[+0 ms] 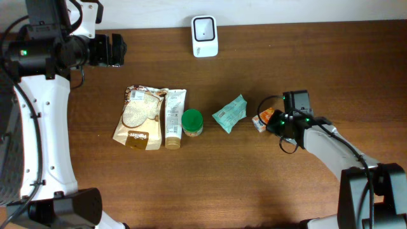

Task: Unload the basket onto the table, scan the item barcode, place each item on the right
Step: 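Raise the left arm aside and grasp the orange packet with the right gripper, then lift the orange packet with the right gripper toward the white scanner, then carry the orange packet right and set it down with the right gripper, then reach the right gripper to the mint-green packet and grasp it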

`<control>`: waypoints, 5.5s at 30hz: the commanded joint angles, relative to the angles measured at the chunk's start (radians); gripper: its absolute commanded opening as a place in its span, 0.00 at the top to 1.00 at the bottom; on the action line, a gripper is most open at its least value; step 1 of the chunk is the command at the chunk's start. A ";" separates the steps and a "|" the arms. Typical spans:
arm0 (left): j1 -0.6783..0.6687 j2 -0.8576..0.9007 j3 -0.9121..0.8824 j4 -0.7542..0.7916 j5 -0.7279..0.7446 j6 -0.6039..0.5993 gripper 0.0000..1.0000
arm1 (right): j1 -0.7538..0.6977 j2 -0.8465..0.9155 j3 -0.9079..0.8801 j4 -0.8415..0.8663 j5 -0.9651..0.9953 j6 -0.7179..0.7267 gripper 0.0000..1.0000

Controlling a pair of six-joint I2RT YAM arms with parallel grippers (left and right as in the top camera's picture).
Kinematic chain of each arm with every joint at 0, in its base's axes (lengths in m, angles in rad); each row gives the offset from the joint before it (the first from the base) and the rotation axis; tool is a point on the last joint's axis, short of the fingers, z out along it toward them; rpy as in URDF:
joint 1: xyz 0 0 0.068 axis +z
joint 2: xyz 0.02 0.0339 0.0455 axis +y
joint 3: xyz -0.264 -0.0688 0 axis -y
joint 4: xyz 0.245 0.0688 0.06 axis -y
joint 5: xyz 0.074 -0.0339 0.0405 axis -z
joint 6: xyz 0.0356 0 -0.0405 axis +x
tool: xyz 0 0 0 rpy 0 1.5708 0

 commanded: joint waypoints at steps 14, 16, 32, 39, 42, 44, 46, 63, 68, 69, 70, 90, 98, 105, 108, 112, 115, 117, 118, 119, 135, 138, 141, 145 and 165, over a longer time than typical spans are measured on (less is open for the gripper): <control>0.003 0.002 0.000 0.002 0.014 0.017 0.01 | -0.017 0.117 0.017 0.148 -0.260 -0.035 0.96; 0.003 0.002 0.000 0.002 0.014 0.017 0.01 | -0.037 0.062 0.017 0.125 -0.306 -0.053 0.96; 0.003 0.002 0.000 0.002 0.014 0.016 0.01 | -0.350 -0.189 0.017 0.525 -1.505 0.080 0.96; 0.003 0.002 0.000 0.002 0.014 0.017 0.01 | -0.349 -0.189 0.017 0.620 -1.505 0.313 0.96; 0.003 0.002 0.000 0.002 0.014 0.017 0.01 | -0.342 -0.189 0.017 0.656 -1.502 0.340 0.96; 0.003 0.002 0.000 0.002 0.014 0.016 0.01 | -0.296 -0.188 0.025 0.833 -1.500 0.471 0.96; 0.003 0.002 0.000 0.002 0.014 0.017 0.01 | -0.226 -0.168 0.065 1.005 -1.489 0.576 0.96; 0.003 0.002 0.000 0.002 0.014 0.016 0.01 | 0.029 0.095 0.180 0.272 -0.909 0.016 0.96; 0.003 0.002 0.000 0.002 0.014 0.016 0.01 | 0.071 0.102 0.748 -0.488 -0.375 -0.324 0.96; 0.003 0.002 0.000 0.002 0.014 0.017 0.01 | 0.085 0.105 0.817 -0.528 -0.291 -0.338 0.96; 0.003 0.002 0.000 0.002 0.014 0.017 0.01 | 0.113 0.115 0.912 -0.557 -0.188 -0.364 0.96; 0.003 0.002 0.000 0.002 0.014 0.016 0.01 | 0.371 0.790 1.088 0.645 0.431 -1.590 0.96; 0.003 0.002 0.000 0.002 0.014 0.017 0.01 | 0.370 0.855 1.087 0.643 0.406 -1.683 0.96; 0.003 0.002 0.000 0.002 0.014 0.016 0.01 | 0.371 0.838 1.087 0.658 0.418 -1.654 0.96; 0.003 0.002 0.000 0.002 0.014 0.017 0.01 | 0.368 0.778 1.087 0.658 0.419 -1.461 0.96; 0.003 0.002 0.000 0.002 0.014 0.016 0.01 | 0.368 0.647 1.087 0.611 0.451 -1.238 0.96; 0.003 0.002 0.000 0.002 0.014 0.016 0.01 | 0.352 0.496 1.087 0.442 0.443 -0.965 0.96; 0.003 0.002 0.000 0.002 0.014 0.017 0.01 | 0.319 0.374 1.087 0.258 0.378 -0.730 0.96; 0.003 0.002 0.000 0.002 0.014 0.017 0.01 | 0.299 0.322 1.087 0.171 0.334 -0.649 0.96; 0.003 0.002 0.000 0.002 0.014 0.017 0.01 | 0.258 0.240 1.087 0.021 0.277 -0.544 0.96; 0.003 0.002 0.000 0.002 0.014 0.017 0.01 | -0.405 0.115 0.916 -0.810 -0.072 -0.313 0.96; 0.003 0.002 0.000 0.002 0.014 0.017 0.01 | -0.457 0.150 0.741 -0.681 -0.077 -0.312 0.96; 0.003 0.002 0.000 0.002 0.014 0.017 0.01 | -0.488 0.165 0.542 -0.504 -0.076 -0.313 0.96; 0.003 0.002 0.000 0.002 0.014 0.016 0.01 | -0.514 0.165 0.414 -0.359 -0.076 -0.313 0.88; 0.003 0.002 0.000 0.002 0.014 0.017 0.01 | 0.000 0.344 0.564 -0.312 -0.504 -0.271 0.17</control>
